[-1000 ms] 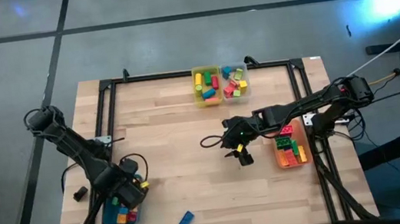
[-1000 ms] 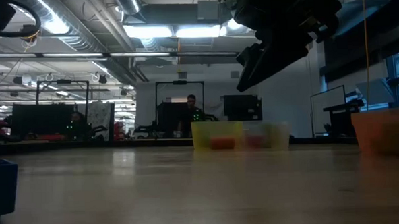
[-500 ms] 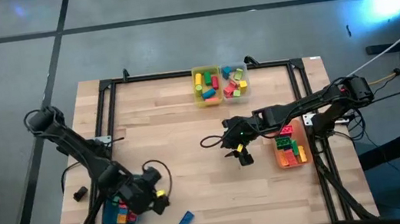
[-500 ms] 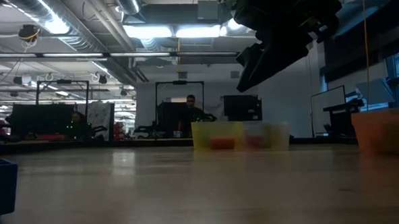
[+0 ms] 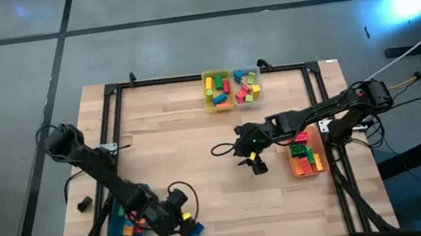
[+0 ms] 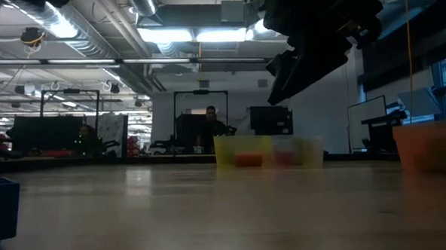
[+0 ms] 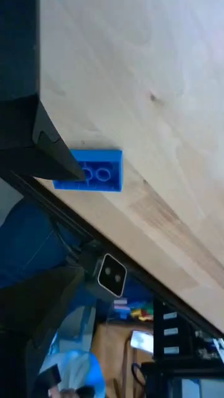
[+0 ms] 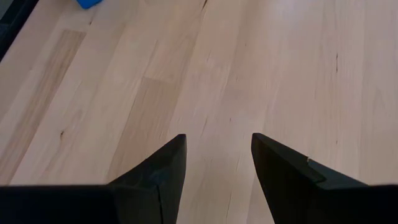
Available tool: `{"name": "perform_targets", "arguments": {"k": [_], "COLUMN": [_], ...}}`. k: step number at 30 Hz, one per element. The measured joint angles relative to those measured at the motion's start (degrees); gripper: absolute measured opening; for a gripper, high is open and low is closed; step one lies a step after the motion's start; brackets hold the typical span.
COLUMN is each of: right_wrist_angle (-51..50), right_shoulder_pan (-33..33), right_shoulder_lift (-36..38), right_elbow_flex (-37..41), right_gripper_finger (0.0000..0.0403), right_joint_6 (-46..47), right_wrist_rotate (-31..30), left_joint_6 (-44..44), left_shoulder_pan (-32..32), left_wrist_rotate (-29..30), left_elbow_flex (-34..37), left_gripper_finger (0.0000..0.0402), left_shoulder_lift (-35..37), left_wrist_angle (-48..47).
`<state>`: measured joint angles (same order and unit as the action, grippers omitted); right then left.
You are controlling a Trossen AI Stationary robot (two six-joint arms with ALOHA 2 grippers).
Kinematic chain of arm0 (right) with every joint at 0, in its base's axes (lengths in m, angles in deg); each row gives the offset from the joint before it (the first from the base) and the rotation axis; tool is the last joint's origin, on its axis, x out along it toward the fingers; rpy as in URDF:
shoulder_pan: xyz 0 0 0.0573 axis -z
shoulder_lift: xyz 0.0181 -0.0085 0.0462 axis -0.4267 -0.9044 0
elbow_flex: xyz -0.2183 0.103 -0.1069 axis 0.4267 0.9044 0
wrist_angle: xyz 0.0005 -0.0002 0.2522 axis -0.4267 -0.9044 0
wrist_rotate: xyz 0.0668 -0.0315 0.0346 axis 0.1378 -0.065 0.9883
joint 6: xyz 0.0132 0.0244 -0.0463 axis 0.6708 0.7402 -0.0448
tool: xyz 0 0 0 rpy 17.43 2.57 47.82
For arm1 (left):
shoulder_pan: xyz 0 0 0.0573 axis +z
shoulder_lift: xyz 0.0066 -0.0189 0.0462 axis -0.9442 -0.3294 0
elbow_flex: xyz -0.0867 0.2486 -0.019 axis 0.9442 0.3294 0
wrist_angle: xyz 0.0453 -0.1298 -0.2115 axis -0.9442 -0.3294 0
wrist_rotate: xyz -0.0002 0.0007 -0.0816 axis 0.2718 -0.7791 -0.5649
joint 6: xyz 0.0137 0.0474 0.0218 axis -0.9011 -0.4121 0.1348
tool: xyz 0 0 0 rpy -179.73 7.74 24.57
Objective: Sort blocks by size
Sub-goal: Put the blue rectangular game piece into the orange bin
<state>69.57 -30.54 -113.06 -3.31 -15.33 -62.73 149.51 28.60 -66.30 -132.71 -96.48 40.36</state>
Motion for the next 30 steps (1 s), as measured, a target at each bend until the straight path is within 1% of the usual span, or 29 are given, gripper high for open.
{"name": "perform_targets", "arguments": {"k": [4, 10, 19, 26, 30], "right_wrist_angle": [-0.58, -1.75, -1.77, -1.79, -1.8], "right_shoulder_pan": [0.0, 0.0, 0.0, 0.0, 0.0], "right_shoulder_lift": [0.0, 0.0, 0.0, 0.0, 0.0], "right_elbow_flex": [0.0, 0.0, 0.0, 0.0, -0.01], "right_gripper_finger": [0.0184, 0.0184, 0.0184, 0.0184, 0.0184], "right_joint_6": [0.0, 0.0, 0.02, 0.02, 0.02], "right_wrist_rotate": [0.0, 0.0, 0.0, 0.02, 0.0], "left_joint_6": [0.28, 2.45, 2.07, 1.56, 1.47], "left_shoulder_pan": [-0.04, 0.01, 0.02, 0.0, 0.0], "left_wrist_rotate": [-0.79, -3.79, -4.04, -4.25, -4.25], "left_elbow_flex": [-2.0, -2.6, -2.6, -2.6, -2.6], "left_gripper_finger": [0.0221, 0.0221, 0.0221, 0.0221, 0.0221], "left_shoulder_lift": [-3.55, -7.4, -10.92, -14.16, -14.96], "left_wrist_angle": [-0.05, -0.14, 0.9, 6.01, 6.52]}}
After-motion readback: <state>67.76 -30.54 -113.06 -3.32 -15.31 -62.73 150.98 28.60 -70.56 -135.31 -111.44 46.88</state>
